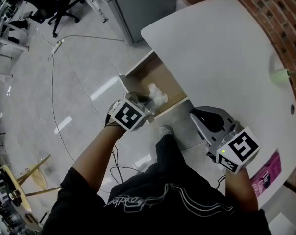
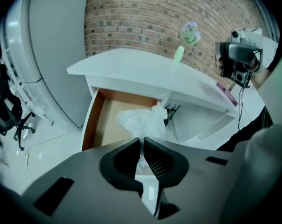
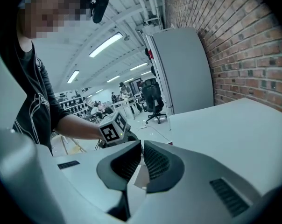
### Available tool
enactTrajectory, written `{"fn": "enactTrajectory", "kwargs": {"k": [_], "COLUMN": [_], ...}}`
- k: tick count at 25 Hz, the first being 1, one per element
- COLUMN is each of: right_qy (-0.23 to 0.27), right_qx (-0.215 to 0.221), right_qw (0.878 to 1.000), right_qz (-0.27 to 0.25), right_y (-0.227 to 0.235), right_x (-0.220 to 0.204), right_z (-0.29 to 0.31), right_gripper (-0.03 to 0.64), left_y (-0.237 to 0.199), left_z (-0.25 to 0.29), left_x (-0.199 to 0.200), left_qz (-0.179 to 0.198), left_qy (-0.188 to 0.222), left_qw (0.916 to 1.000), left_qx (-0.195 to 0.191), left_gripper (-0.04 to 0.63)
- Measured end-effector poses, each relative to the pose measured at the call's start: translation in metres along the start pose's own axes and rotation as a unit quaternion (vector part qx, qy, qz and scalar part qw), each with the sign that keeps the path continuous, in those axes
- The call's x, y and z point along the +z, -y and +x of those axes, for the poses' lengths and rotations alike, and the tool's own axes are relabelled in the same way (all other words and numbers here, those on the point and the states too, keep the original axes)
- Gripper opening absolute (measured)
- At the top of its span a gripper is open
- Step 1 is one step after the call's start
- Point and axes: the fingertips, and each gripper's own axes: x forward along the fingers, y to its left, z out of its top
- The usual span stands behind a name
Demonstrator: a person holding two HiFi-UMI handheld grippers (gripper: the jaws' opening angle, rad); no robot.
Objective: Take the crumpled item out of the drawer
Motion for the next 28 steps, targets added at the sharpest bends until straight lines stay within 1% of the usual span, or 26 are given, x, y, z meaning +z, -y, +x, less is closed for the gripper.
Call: {"fn": "enactTrajectory", "kwargs": {"k": [3,5,8,13,16,19,21,23,25,27,28], "right_qy": [0.004,0.008,0.015,0.039,0.043,0.05,0.057,0.066,0.074,0.081,0.083], "right_qx": [-0.006,-0.009,-0.005,0.004,0.002,0.003,0.008,0.013,0.021,0.026,0.027], "right_qw": [1.0,1.0,1.0,0.999,0.998,0.998,0.997,0.997,0.997,0.996,0.996], "right_qz": [-0.013,-0.019,-0.018,-0.022,-0.038,-0.045,-0.041,-0.035,-0.027,-0.021,-0.02], "right_y": [-0.025,-0.044,-0.068,-0.082,-0.123,-0.163,-0.176,-0.179,-0.172,-0.165,-0.168], "right_x": [0.008,0.011,0.015,0.028,0.028,0.026,0.025,0.025,0.025,0.024,0.023], "right_z": [-0.014,-0.024,-0.035,-0.042,-0.059,-0.077,-0.086,-0.092,-0.092,-0.093,-0.097], "right_gripper": [0.051,0.051,0.051,0.051,0.051,0.051,0.051,0.05,0.05,0.05,0.051], "left_y": [0.033,0.056,0.084,0.105,0.137,0.171,0.186,0.194,0.194,0.193,0.197], "left_z": [-0.052,-0.088,-0.131,-0.179,-0.221,-0.258,-0.269,-0.274,-0.274,-0.274,-0.278], "left_x": [0.005,0.008,0.007,0.017,0.002,-0.015,-0.018,-0.015,-0.008,-0.003,-0.005], "left_qz": [-0.02,-0.028,-0.046,-0.092,-0.105,-0.12,-0.122,-0.121,-0.126,-0.129,-0.128], "left_qy": [0.048,0.089,0.138,0.212,0.255,0.286,0.3,0.311,0.322,0.332,0.336], "left_qw": [0.9987,0.9956,0.9893,0.9729,0.9612,0.9507,0.9458,0.9424,0.9381,0.9343,0.933], "left_qx": [0.001,0.001,-0.003,-0.006,-0.008,-0.015,-0.017,-0.016,-0.012,-0.005,-0.001], "left_gripper": [0.046,0.045,0.046,0.046,0.046,0.046,0.046,0.046,0.046,0.046,0.046]}}
